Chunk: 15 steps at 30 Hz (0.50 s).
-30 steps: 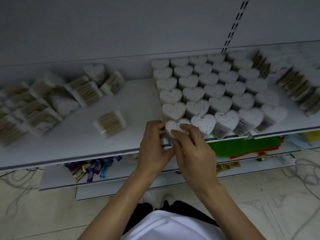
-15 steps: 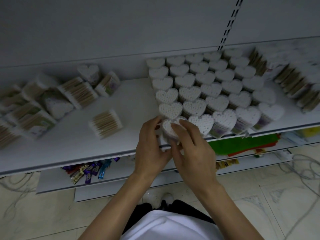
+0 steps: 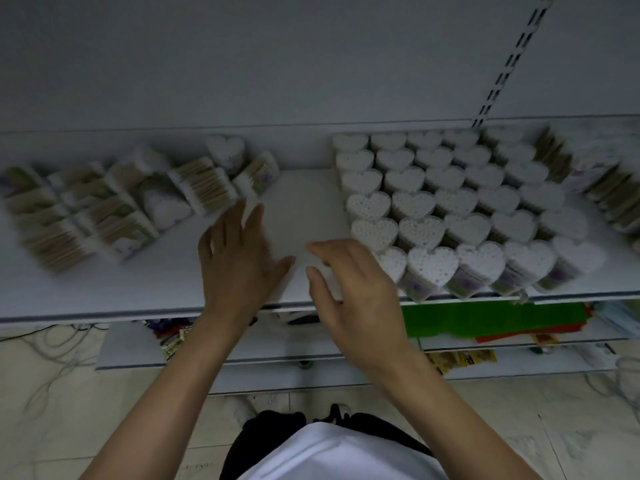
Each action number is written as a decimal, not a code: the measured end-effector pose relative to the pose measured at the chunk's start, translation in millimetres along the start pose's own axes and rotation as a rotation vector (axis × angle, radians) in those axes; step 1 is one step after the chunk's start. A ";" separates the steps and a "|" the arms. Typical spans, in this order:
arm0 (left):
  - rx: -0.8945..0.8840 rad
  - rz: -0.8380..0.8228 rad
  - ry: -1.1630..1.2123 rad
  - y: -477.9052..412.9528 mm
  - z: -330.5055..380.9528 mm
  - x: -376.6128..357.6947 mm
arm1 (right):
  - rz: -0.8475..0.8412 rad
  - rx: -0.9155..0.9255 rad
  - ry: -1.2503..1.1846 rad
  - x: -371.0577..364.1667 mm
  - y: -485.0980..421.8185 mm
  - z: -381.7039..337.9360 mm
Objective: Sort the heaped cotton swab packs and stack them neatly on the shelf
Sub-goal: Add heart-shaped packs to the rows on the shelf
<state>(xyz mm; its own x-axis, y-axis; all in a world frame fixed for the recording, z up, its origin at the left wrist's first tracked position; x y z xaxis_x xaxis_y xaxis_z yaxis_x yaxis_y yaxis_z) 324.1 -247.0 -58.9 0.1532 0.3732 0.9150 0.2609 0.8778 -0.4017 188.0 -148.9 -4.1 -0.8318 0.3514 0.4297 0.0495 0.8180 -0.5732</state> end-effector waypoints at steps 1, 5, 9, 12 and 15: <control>-0.010 -0.051 0.014 -0.5 -7.5 -5.8 | -0.041 -0.034 -0.044 -12.2 -3.3 0.5; 0.088 -0.132 0.487 6.0 -20.1 -2.8 | -0.177 -0.191 -0.148 -52.9 -5.5 8.0; 0.210 -0.296 0.855 18.6 -8.0 -8.3 | -0.161 -0.076 0.088 -64.6 -6.1 5.0; 0.135 -0.383 0.819 27.1 -2.5 -20.3 | -0.201 0.015 0.214 -75.1 -1.2 4.6; 0.069 -0.414 0.830 27.5 -2.0 -24.1 | -0.193 0.047 0.265 -69.8 -6.5 4.9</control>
<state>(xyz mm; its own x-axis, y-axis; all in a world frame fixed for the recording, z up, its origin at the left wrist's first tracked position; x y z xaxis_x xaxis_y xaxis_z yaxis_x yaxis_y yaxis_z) 329.5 -232.5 -92.1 0.7000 -0.2849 0.6548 0.3940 0.9189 -0.0213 243.1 -180.9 -33.7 -0.6505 0.3029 0.6965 -0.1262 0.8612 -0.4924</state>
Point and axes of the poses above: each hand's wrist, its own y-axis away from the middle knuckle, its own x-axis out of the back of the hand, z = x × y, the point moved 7 cm from there along -y, towards the middle knuckle, and after that the axes turned 15 degrees about -y, right-handed, at the moved point
